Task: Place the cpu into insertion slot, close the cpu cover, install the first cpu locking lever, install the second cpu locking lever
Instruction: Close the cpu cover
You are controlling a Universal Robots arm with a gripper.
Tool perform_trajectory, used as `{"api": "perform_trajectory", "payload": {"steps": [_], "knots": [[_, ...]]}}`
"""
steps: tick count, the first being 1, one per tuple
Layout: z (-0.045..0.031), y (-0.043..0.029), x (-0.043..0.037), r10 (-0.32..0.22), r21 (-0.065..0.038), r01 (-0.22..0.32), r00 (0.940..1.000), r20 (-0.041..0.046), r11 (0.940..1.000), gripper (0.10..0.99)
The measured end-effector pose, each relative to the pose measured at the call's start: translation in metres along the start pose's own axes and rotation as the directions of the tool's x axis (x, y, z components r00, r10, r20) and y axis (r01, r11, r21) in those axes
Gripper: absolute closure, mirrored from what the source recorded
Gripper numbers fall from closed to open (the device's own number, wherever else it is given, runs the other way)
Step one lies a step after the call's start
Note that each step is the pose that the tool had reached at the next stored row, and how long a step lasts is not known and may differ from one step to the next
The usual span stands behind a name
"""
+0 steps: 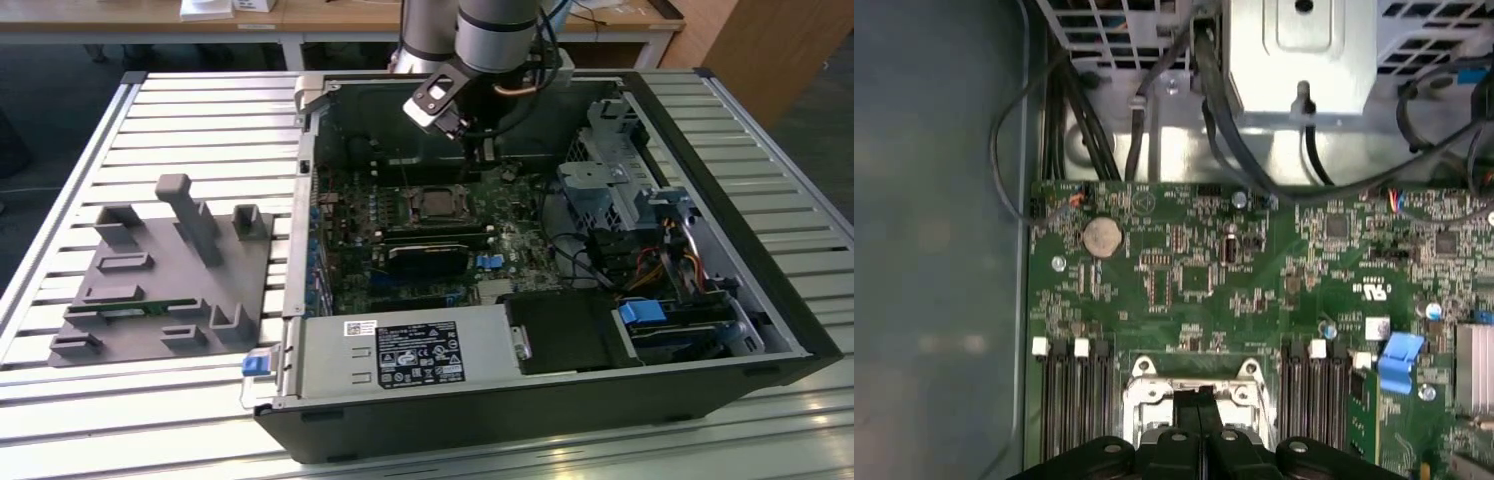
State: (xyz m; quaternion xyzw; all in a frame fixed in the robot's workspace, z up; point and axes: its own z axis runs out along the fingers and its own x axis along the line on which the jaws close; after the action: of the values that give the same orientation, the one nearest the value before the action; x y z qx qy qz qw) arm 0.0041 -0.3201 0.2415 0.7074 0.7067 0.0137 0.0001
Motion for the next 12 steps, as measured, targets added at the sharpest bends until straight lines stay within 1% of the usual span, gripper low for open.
{"api": "perform_trajectory", "payload": {"steps": [6, 12], "knots": [[0.0033, -0.01, -0.0003, 0.0, 0.0, 0.0, 1.0, 0.0001, 1.0, 0.98], [0.0088, -0.0183, -0.0036, 0.0, 0.0, 0.0, 1.0, 0.0001, 1.0, 0.98]]}}
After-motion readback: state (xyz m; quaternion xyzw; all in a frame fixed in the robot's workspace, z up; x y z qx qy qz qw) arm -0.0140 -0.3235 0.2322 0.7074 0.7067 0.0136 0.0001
